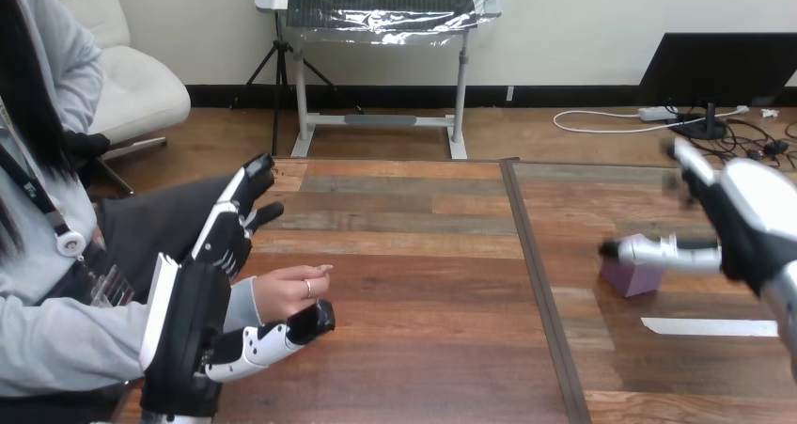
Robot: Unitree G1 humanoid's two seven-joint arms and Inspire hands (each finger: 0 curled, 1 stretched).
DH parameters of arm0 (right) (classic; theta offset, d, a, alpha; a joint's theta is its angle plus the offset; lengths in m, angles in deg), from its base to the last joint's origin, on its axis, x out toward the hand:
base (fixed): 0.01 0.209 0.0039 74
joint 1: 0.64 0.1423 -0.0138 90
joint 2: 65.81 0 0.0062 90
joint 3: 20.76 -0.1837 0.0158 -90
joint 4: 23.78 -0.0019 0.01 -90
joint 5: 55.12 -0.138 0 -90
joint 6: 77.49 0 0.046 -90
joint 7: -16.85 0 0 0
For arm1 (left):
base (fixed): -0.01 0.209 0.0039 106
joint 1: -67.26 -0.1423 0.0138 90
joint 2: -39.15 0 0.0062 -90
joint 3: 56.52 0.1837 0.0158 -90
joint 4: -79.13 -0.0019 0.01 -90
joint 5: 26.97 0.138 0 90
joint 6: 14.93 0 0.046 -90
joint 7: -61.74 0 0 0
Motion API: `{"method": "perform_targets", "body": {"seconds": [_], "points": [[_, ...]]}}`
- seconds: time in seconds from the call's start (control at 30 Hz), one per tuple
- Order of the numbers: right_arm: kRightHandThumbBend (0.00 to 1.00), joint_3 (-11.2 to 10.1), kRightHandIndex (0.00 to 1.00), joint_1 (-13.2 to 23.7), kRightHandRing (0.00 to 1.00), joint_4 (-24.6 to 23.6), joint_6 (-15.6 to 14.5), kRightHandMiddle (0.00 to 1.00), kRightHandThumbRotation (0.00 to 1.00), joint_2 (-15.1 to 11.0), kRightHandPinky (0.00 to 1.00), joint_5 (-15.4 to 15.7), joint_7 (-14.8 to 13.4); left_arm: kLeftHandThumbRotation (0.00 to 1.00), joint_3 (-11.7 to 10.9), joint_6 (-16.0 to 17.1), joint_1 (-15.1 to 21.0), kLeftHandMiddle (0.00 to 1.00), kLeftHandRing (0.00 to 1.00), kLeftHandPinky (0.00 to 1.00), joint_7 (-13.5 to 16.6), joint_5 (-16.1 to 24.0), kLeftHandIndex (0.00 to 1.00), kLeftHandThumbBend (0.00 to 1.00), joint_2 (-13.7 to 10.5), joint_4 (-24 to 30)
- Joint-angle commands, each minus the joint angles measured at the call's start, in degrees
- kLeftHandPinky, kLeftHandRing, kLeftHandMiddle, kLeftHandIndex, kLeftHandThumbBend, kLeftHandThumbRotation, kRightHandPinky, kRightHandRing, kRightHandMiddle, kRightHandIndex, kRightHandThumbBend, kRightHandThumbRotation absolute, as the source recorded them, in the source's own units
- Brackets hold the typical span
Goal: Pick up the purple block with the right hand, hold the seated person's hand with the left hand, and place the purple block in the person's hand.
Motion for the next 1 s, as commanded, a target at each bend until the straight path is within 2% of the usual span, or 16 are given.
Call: {"method": "perform_targets", "body": {"seconds": [0.0, 0.37, 0.83, 0.97], "points": [[1.0, -1.9, 1.0, 6.6, 1.0, 3.2, 3.0, 1.0, 0.64, -1.4, 1.0, -0.7, -2.4, 0.56, -0.5, 1.4, 4.0, 0.95, 0.93, 0.84, 0.6, 0.8, 0.91, 1.0, 0.2, -0.2], [1.0, -0.9, 1.0, 11.4, 1.0, 10.4, 6.7, 1.0, 0.66, -1.2, 1.0, 0.0, -4.5, 0.56, -0.5, 2.0, 4.0, 0.94, 0.93, 0.84, 0.8, 0.8, 0.91, 1.0, 0.4, -0.8], [1.0, 0.7, 1.0, 16.9, 1.0, 19.2, 10.1, 1.0, 0.66, -0.7, 1.0, 1.1, -6.8, 0.55, -0.3, 2.1, 3.9, 0.95, 0.93, 0.84, 0.8, 0.7, 0.91, 1.0, 0.7, -1.0], [1.0, 1.4, 1.0, 18.8, 1.0, 22.0, 10.2, 1.0, 0.66, -0.5, 1.0, 1.7, -7.3, 0.54, -0.3, 2.1, 4.0, 0.95, 0.93, 0.84, 0.8, 0.7, 0.91, 1.0, 0.7, -1.2]]}}
